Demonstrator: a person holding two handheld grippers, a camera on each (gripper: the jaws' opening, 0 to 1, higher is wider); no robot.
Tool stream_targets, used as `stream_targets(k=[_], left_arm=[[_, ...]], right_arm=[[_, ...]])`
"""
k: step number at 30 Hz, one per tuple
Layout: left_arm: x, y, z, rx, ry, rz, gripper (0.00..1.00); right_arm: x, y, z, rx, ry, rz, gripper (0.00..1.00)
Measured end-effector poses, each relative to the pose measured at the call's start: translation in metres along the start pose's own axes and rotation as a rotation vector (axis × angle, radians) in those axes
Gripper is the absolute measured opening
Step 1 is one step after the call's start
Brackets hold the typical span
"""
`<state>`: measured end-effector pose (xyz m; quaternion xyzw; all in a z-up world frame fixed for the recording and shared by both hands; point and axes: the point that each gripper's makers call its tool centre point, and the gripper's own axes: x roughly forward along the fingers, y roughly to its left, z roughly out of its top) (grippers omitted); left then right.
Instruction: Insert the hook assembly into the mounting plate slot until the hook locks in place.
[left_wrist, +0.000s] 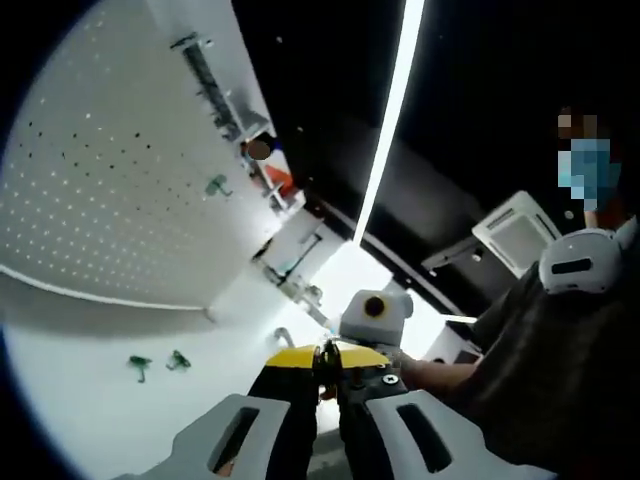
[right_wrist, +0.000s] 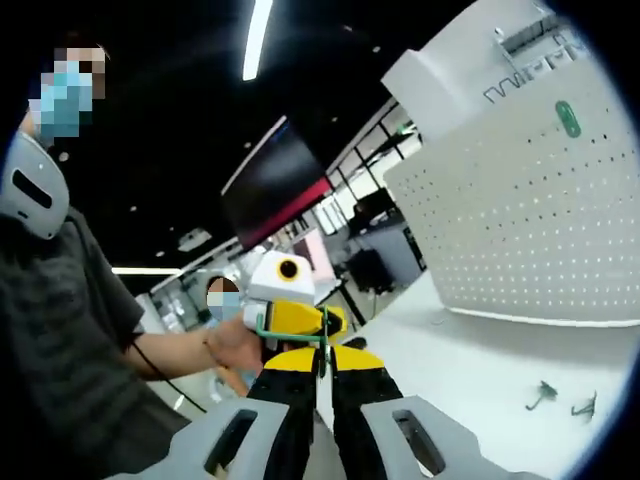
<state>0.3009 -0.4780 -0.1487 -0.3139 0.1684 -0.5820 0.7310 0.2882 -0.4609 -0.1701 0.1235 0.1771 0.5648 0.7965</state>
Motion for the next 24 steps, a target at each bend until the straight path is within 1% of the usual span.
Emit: stream_targets(k=[1, 2, 3, 4, 6, 7, 9, 10, 12, 14, 19, 21, 22, 24], left_arm=[[0.0, 0.005, -0.002, 0.024, 0.016, 0.029, 0.03], [0.002, 0.004, -0.002, 0.017, 0.021, 0.031, 0.02], [0.003, 0.006, -0.004, 0.019, 0.035, 0.043, 0.02], [0.003, 0.008, -0.005, 0.033, 0.046, 0.059, 0.02], [0.004, 0.009, -0.006, 0.035, 0.062, 0.073, 0.02], [0.005, 0.01, -0.007, 0.047, 0.07, 0.082, 0.02], [0.006, 0.011, -0.01, 0.067, 0.09, 0.099, 0.02], [0.006, 0.013, -0.012, 0.071, 0.103, 0.115, 0.02], [0.007, 0.015, -0.016, 0.08, 0.121, 0.124, 0.02], [0.007, 0.018, -0.019, 0.072, 0.134, 0.143, 0.02], [0.004, 0.024, -0.02, 0.066, 0.152, 0.191, 0.02], [0.002, 0.028, -0.019, 0.081, 0.157, 0.226, 0.02], [-0.001, 0.031, -0.019, 0.094, 0.161, 0.252, 0.02], [-0.004, 0.034, -0.019, 0.092, 0.164, 0.269, 0.02]], right_arm=[[0.0, 0.0, -0.002, -0.009, 0.015, -0.002, 0.07], [0.001, -0.002, -0.004, -0.001, 0.024, -0.018, 0.08], [0.002, -0.003, -0.005, -0.001, 0.026, -0.019, 0.09], [0.001, -0.005, -0.006, 0.009, 0.033, -0.03, 0.09], [0.001, -0.008, -0.009, 0.021, 0.045, -0.042, 0.09], [0.001, -0.009, -0.011, 0.002, 0.058, -0.055, 0.1], [0.0, -0.012, -0.016, -0.076, 0.089, -0.073, 0.1], [0.0, -0.013, -0.017, -0.08, 0.098, -0.076, 0.1], [0.0, -0.013, -0.022, -0.097, 0.123, -0.082, 0.1], [0.001, -0.015, -0.024, -0.131, 0.131, -0.085, 0.11], [0.002, -0.018, -0.027, -0.14, 0.139, -0.117, 0.12], [0.002, -0.021, -0.03, -0.168, 0.166, -0.131, 0.12], [-0.001, -0.024, -0.033, -0.199, 0.201, -0.143, 0.12], [-0.002, -0.026, -0.033, -0.212, 0.214, -0.156, 0.13]])
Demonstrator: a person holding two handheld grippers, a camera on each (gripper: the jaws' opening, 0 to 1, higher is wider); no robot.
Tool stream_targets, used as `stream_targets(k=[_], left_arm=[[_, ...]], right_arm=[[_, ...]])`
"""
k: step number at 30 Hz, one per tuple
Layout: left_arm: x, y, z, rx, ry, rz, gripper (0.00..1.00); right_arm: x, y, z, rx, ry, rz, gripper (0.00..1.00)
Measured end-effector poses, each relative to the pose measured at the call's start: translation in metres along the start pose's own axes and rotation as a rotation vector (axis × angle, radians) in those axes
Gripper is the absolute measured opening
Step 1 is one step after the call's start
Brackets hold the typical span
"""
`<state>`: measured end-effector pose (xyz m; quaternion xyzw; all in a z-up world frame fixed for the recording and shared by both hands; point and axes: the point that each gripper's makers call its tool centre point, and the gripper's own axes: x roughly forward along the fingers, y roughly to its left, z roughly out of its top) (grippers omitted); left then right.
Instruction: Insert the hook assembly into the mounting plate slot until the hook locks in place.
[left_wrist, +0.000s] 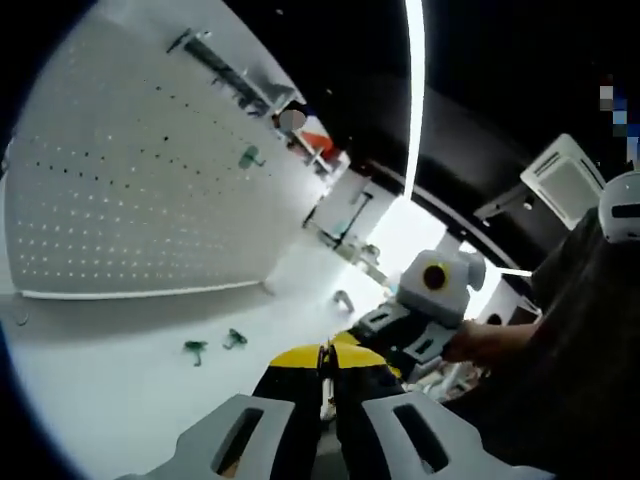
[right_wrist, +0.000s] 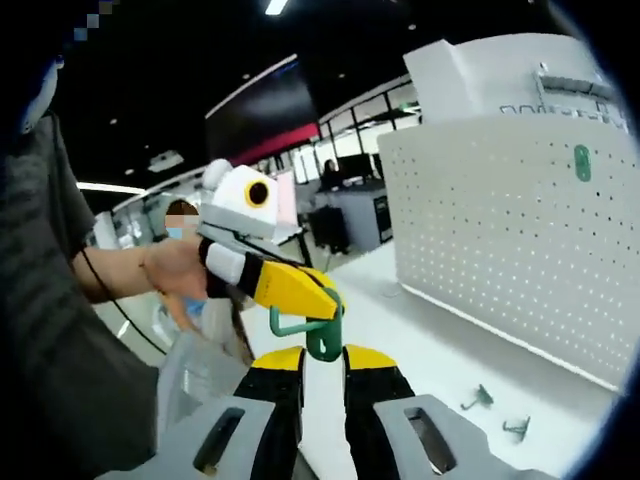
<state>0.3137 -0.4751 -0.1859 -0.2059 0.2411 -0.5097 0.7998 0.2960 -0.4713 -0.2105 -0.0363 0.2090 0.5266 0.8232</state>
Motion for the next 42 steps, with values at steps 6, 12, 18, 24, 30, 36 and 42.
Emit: stream_targets(k=[6, 12, 18, 24, 30, 36, 42], left_arm=[[-0.013, 0.031, -0.006, 0.006, 0.029, 0.171, 0.02], [-0.022, 0.057, -0.014, -0.017, 0.063, 0.312, 0.02], [-0.024, 0.08, -0.029, 0.057, 0.142, 0.442, 0.02], [-0.02, 0.079, -0.032, 0.012, 0.123, 0.445, 0.02], [-0.018, 0.071, -0.027, -0.025, 0.084, 0.423, 0.02], [-0.012, 0.057, -0.022, -0.042, 0.048, 0.38, 0.02], [-0.004, 0.048, -0.022, -0.057, 0.037, 0.358, 0.02]], right_arm=[[-0.005, -0.01, -0.003, 0.019, 0.053, -0.066, 0.13], [-0.007, -0.009, 0.001, 0.013, 0.086, -0.132, 0.15], [0.0, 0.003, 0.009, -0.03, 0.085, -0.152, 0.16], [0.005, 0.007, 0.002, -0.109, 0.143, -0.192, 0.14], [0.004, 0.0, 0.001, -0.089, 0.141, -0.216, 0.14], [0.008, -0.003, 0.003, -0.108, 0.144, -0.219, 0.12], [0.014, -0.003, 0.005, -0.123, 0.149, -0.206, 0.12]])
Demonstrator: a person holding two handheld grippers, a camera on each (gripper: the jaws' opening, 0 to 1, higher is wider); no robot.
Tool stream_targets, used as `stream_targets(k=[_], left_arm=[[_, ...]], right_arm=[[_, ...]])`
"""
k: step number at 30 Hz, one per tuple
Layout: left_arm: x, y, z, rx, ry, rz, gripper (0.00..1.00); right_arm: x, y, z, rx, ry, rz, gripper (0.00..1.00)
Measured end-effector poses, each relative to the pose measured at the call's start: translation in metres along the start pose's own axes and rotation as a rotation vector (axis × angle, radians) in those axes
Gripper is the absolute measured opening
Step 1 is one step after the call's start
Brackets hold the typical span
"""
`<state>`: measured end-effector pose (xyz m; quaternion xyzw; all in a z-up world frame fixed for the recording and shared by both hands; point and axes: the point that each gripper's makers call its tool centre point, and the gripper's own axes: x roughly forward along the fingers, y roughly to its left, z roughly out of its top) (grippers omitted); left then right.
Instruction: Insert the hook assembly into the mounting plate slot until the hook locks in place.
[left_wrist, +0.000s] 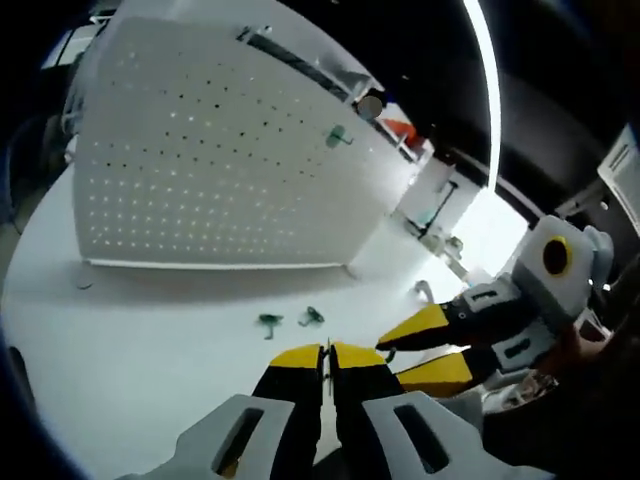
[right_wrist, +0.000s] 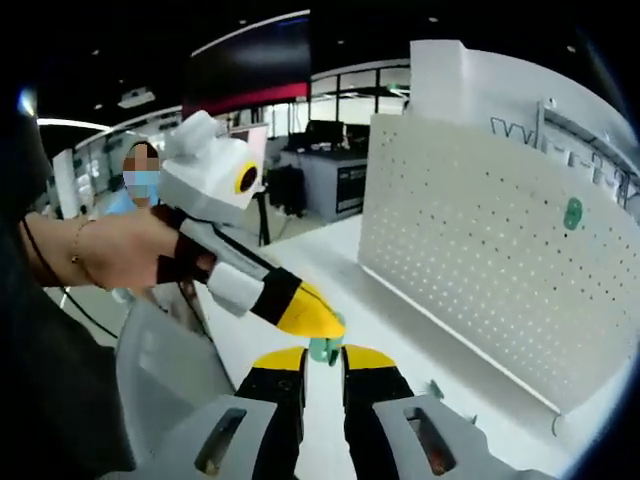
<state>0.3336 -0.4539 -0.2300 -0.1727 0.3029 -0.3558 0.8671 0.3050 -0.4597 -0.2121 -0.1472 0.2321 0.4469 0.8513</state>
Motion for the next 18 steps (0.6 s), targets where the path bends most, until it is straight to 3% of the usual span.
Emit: stream_targets(k=[15, 18], left_arm=[[-0.005, -0.01, 0.004, -0.067, -0.047, -0.028, 0.02], [-0.004, -0.015, 0.007, -0.112, -0.067, -0.057, 0.02]], right_arm=[[0.004, -0.004, 0.002, -0.004, -0.005, 0.012, 0.04], [0.004, -0.004, 0.0, -0.008, -0.001, 0.012, 0.04]])
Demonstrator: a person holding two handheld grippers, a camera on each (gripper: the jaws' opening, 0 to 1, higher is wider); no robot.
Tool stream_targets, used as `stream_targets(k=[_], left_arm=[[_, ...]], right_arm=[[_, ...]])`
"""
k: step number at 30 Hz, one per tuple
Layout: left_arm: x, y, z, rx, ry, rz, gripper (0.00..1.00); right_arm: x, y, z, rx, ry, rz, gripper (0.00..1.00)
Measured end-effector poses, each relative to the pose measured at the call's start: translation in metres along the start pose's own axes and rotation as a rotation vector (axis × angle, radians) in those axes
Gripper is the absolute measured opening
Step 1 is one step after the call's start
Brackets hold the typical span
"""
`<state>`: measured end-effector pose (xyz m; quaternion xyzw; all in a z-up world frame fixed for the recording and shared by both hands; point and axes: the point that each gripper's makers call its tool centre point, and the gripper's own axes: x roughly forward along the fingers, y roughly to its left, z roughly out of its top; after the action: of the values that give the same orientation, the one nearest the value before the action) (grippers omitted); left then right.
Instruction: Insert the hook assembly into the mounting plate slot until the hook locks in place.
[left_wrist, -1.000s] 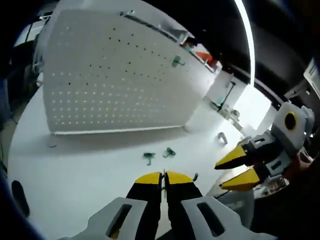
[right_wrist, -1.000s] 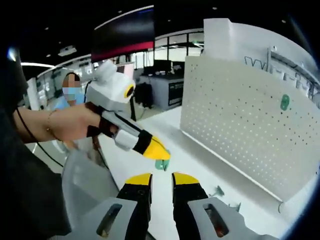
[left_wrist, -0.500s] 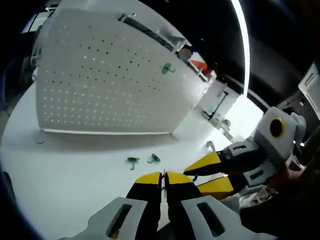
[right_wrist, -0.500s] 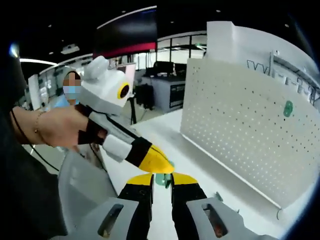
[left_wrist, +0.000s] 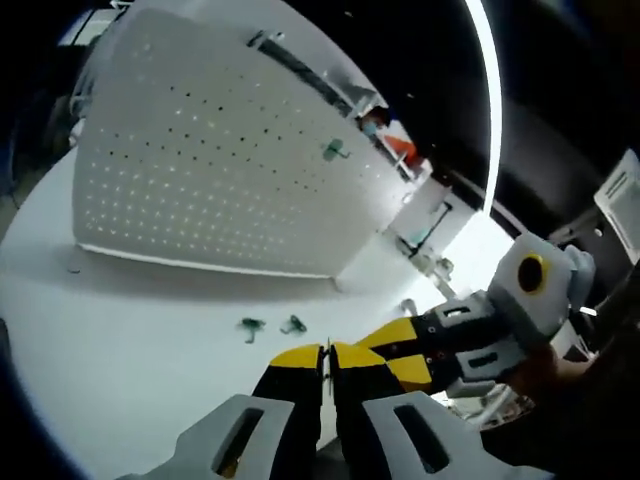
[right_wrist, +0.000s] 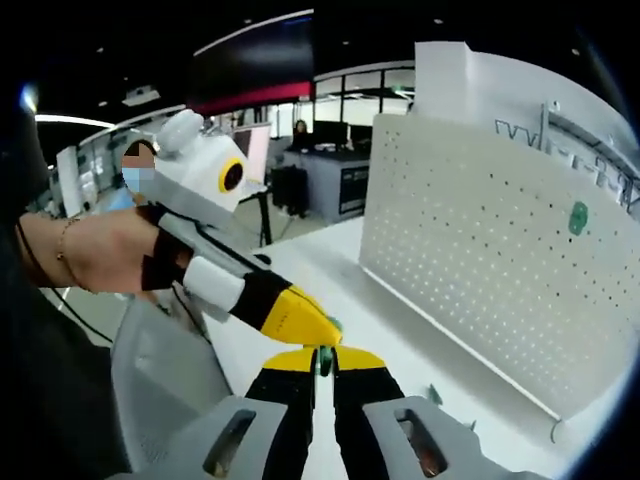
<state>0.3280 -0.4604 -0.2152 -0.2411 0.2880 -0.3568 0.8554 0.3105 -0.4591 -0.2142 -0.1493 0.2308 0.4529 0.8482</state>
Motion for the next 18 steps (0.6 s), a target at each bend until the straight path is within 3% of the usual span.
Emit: stream_targets(k=[8, 18], left_arm=[[0.0023, -0.0011, 0.0026, 0.05, 0.004, 0.022, 0.02], [0.0007, -0.0037, 0.0022, -0.022, -0.015, -0.003, 0.02]], right_arm=[[-0.0023, -0.0049, 0.0034, -0.009, -0.008, -0.018, 0.03], [-0.0026, -0.0045, 0.0042, -0.001, -0.028, -0.018, 0.01]])
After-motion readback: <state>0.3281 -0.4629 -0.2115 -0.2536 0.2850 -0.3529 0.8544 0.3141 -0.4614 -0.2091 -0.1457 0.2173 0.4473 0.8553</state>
